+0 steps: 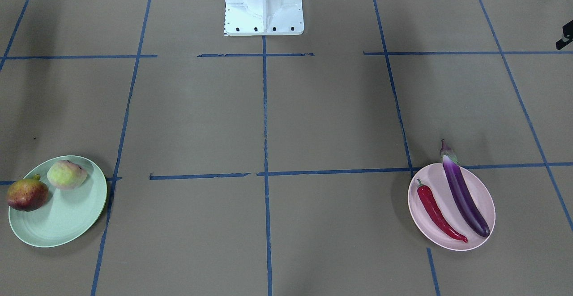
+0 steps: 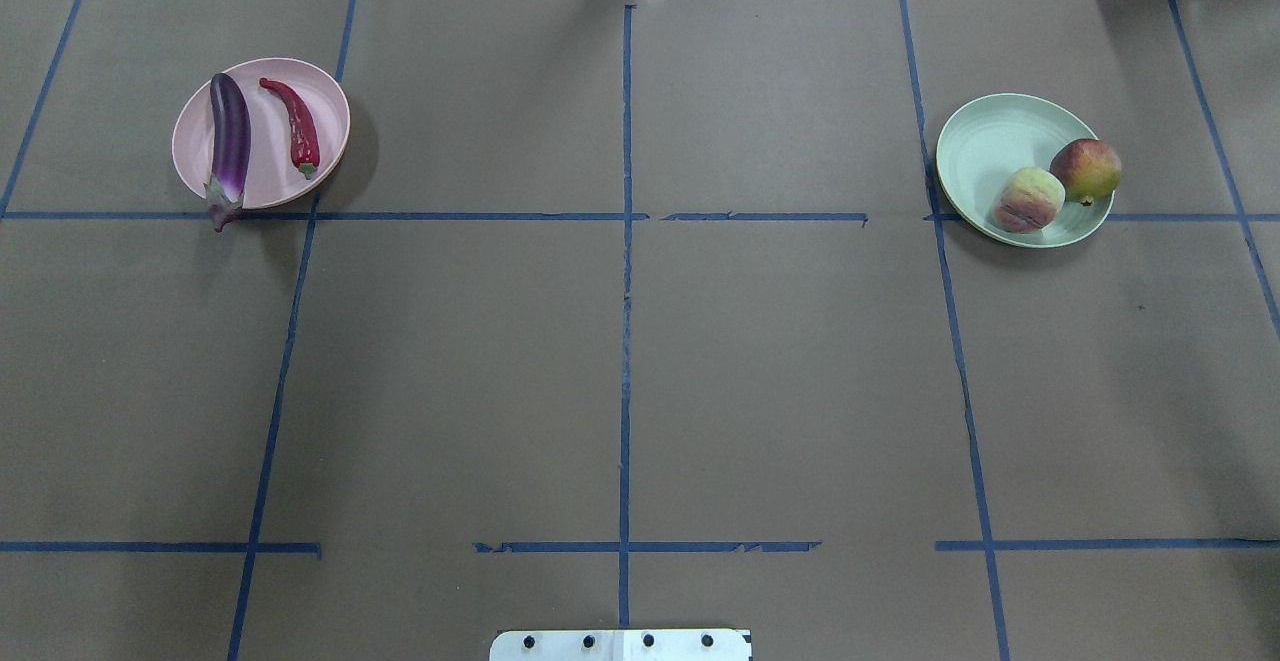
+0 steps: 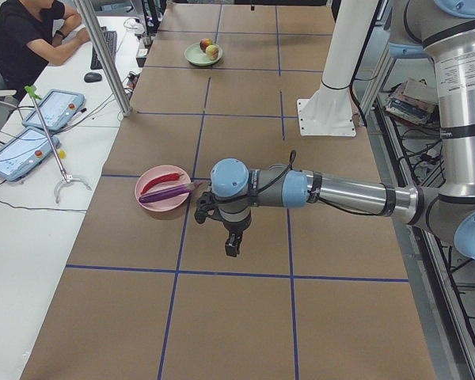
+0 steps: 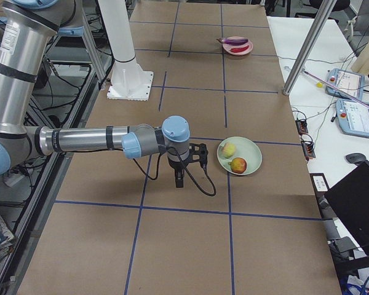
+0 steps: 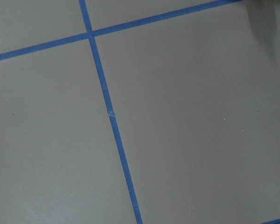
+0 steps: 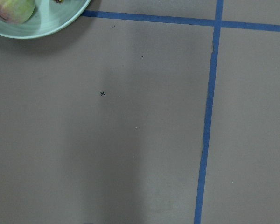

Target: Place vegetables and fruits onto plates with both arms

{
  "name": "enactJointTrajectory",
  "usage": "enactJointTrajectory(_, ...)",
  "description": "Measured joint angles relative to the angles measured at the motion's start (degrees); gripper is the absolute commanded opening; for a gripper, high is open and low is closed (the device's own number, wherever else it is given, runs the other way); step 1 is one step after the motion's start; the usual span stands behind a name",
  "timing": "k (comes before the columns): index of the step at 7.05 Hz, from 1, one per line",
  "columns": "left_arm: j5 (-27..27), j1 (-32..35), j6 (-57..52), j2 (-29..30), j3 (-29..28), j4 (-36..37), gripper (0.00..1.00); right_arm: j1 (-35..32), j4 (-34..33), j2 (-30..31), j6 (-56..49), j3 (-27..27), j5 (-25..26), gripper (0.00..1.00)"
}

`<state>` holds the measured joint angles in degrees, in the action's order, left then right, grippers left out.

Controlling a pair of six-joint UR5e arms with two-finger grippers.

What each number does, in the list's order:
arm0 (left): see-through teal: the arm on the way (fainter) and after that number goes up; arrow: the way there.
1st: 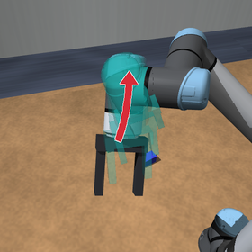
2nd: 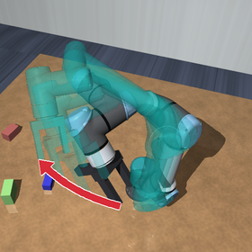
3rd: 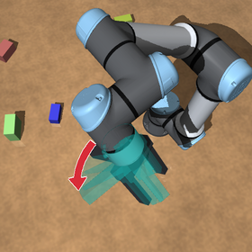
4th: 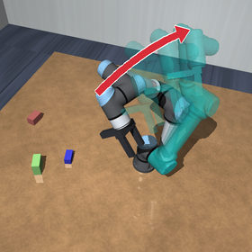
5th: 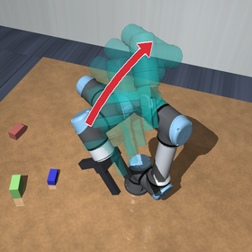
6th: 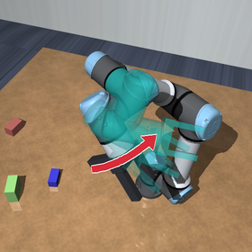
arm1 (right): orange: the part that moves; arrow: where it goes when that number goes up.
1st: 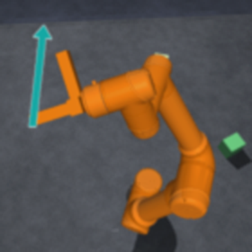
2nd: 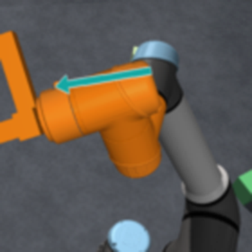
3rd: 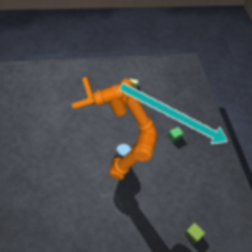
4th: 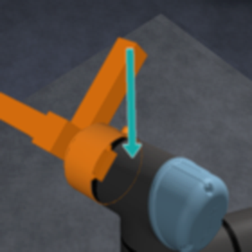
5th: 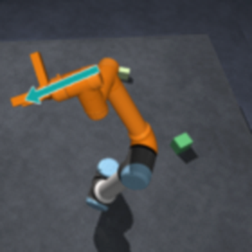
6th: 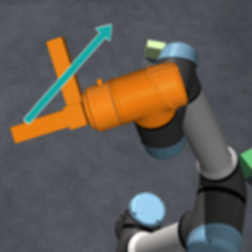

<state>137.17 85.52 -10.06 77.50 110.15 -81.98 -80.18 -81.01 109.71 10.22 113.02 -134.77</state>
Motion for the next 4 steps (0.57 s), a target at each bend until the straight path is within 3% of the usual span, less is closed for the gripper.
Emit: enactJointTrajectory(4, -0.02, 0.00, 0.13, 0.37, -2.42, -0.11, 1.00, -5.75, -9.90, -0.59, -11.45, 1.44, 0.16, 1.00)
